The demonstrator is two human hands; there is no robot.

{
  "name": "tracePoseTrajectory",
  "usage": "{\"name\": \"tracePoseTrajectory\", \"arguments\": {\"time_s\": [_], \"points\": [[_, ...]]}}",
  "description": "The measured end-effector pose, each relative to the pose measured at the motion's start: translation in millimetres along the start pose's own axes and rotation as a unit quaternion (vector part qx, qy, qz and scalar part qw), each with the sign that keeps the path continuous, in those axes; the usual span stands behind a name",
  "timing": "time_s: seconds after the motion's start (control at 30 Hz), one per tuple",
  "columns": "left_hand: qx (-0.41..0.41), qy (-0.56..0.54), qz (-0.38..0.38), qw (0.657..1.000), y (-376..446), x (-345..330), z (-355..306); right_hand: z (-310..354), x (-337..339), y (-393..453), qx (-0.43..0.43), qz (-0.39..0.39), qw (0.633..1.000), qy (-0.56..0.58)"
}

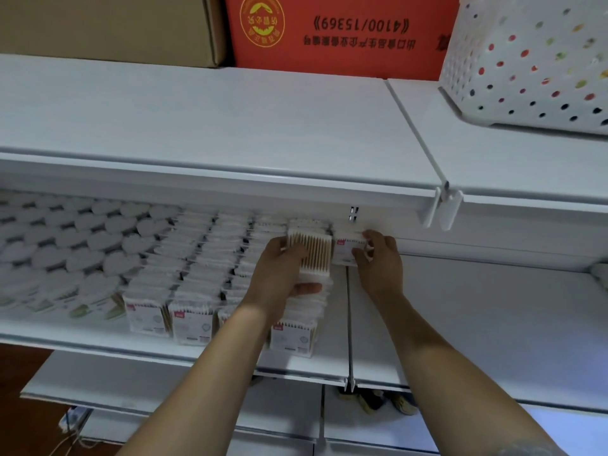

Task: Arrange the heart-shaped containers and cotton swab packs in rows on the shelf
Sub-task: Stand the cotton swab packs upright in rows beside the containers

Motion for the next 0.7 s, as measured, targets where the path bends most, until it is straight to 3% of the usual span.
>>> {"name": "tracePoseTrajectory", "arguments": {"time_s": [0.1,0.2,0.27,0.3,0.37,0.43,0.5,0.63,0.7], "points": [[0.003,-0.002,0.011,1.000,-2,0,-2,1,1,-2,0.004,0.006,1.000,-0.023],[-0.021,0.005,0.041,0.999,-3,-5,-4,12,18,-17,-0.011,-0.042,0.999,-0.006],[-0.062,0.036,0.065,0.995,-3,-12,-8,25,32,-33,-0.079,-0.008,0.992,0.095],[-0.090,0.060,0.073,0.991,-4,-16,-9,31,34,-41,-0.153,0.047,0.967,0.201],[-0.154,0.133,0.082,0.976,-6,-23,-14,46,37,-59,-0.260,0.166,0.870,0.384],[-0.166,0.193,0.087,0.963,-7,-30,-14,53,45,-67,-0.251,0.207,0.838,0.438],[-0.150,0.201,0.098,0.963,-7,-37,-10,51,56,-67,-0.224,0.181,0.843,0.454],[-0.066,0.064,0.076,0.993,-2,-44,4,47,72,-70,-0.178,0.123,0.880,0.422],[-0.105,0.163,0.052,0.980,1,-46,3,49,76,-73,-0.155,0.133,0.889,0.410]]}}
Point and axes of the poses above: each hand's wrist, its own y-axis towards the middle knuckle, its own x-axis out of the back of the hand, z = x × y, the point moved 5 cm from there along y, towards the middle knuckle, and after that the axes turned 2 degrees about y, right-handed, at the moved point
